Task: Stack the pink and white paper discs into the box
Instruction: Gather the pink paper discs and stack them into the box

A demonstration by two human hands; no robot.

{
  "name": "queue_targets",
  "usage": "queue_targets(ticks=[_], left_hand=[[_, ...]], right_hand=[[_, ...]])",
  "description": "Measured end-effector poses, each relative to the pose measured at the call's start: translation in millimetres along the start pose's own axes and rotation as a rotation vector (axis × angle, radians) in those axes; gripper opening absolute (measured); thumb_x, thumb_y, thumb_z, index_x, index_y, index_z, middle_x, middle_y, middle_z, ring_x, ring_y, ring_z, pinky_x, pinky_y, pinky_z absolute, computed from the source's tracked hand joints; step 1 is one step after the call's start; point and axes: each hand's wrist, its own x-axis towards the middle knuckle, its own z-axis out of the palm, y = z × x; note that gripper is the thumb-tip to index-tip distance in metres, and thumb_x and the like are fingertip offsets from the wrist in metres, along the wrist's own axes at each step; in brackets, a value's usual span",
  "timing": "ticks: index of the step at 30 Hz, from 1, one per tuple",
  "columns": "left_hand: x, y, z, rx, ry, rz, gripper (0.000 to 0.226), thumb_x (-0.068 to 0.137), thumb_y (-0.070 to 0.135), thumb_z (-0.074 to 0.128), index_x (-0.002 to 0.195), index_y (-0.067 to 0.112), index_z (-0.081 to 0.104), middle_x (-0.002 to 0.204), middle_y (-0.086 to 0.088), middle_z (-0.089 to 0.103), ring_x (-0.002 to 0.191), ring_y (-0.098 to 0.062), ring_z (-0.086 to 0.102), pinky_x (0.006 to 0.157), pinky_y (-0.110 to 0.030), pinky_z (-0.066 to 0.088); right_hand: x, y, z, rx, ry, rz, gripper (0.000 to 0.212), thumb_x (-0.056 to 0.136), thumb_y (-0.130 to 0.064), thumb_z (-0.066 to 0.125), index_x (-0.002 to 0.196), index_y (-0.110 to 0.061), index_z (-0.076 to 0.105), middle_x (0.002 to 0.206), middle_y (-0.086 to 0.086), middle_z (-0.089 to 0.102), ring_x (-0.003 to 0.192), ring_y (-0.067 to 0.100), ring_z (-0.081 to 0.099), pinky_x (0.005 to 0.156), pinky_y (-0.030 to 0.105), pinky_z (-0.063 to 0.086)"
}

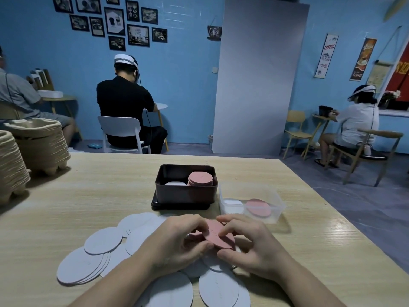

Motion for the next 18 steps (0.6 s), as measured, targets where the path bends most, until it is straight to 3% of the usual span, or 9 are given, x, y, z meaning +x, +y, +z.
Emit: queue_targets(ticks=[2, 6, 10, 15, 18], left_hand=[[-0.3, 0.6, -0.3, -0.01, -0.012, -0.003, 0.019, 0.089, 0.04, 0.074, 0.099, 0.028, 0.064, 0.091, 0.016, 0.066, 0.084, -0.004, 0.061, 0.074, -0.029, 0.055], [-0.9, -0.6, 0.7, 0.001, -0.044, -0.003, 0.02, 0.089, 0.039, 0.075, 0.102, 0.028, 0.064, 0.096, 0.014, 0.067, 0.087, -0.005, 0.064, 0.076, -0.033, 0.056], [-2.8, -3.1, 1.0, 0.042, -0.045, -0.045, 0.03, 0.091, 0.046, 0.068, 0.116, 0.031, 0.061, 0.107, 0.019, 0.066, 0.098, -0.003, 0.065, 0.081, -0.031, 0.056], [0.2, -4.1, 2.5, 0.108, -0.022, -0.083, 0.026, 0.092, 0.047, 0.062, 0.114, 0.034, 0.059, 0.104, 0.019, 0.062, 0.098, 0.0, 0.061, 0.085, -0.027, 0.053], [8.6, -5.8, 3.6, 0.154, -0.067, -0.097, 0.033, 0.088, 0.052, 0.061, 0.116, 0.034, 0.057, 0.104, 0.019, 0.059, 0.099, -0.001, 0.054, 0.088, -0.027, 0.048]], right_hand=[[0.4, -1.8, -1.0, 0.022, -0.023, 0.015, 0.025, 0.079, -0.024, 0.09, 0.097, -0.027, 0.073, 0.133, -0.002, 0.063, 0.133, 0.004, 0.055, 0.084, 0.017, 0.057], [1.3, -0.6, -0.7, 0.026, -0.028, -0.006, 0.026, 0.079, -0.028, 0.091, 0.097, -0.017, 0.075, 0.127, -0.008, 0.066, 0.121, 0.017, 0.063, 0.083, 0.03, 0.063], [-2.0, 3.2, -7.6, -0.049, 0.06, -0.018, 0.027, 0.076, -0.039, 0.091, 0.091, -0.024, 0.073, 0.119, -0.01, 0.066, 0.117, 0.014, 0.063, 0.082, 0.022, 0.059], [-7.3, 13.9, -17.2, -0.068, 0.107, 0.059, 0.026, 0.075, -0.042, 0.089, 0.086, -0.027, 0.071, 0.117, -0.009, 0.065, 0.116, 0.015, 0.062, 0.077, 0.029, 0.061], [-5.1, 16.8, -16.6, -0.177, 0.103, 0.043, 0.027, 0.074, -0.046, 0.088, 0.083, -0.031, 0.068, 0.115, -0.012, 0.066, 0.115, 0.011, 0.063, 0.075, 0.021, 0.053]])
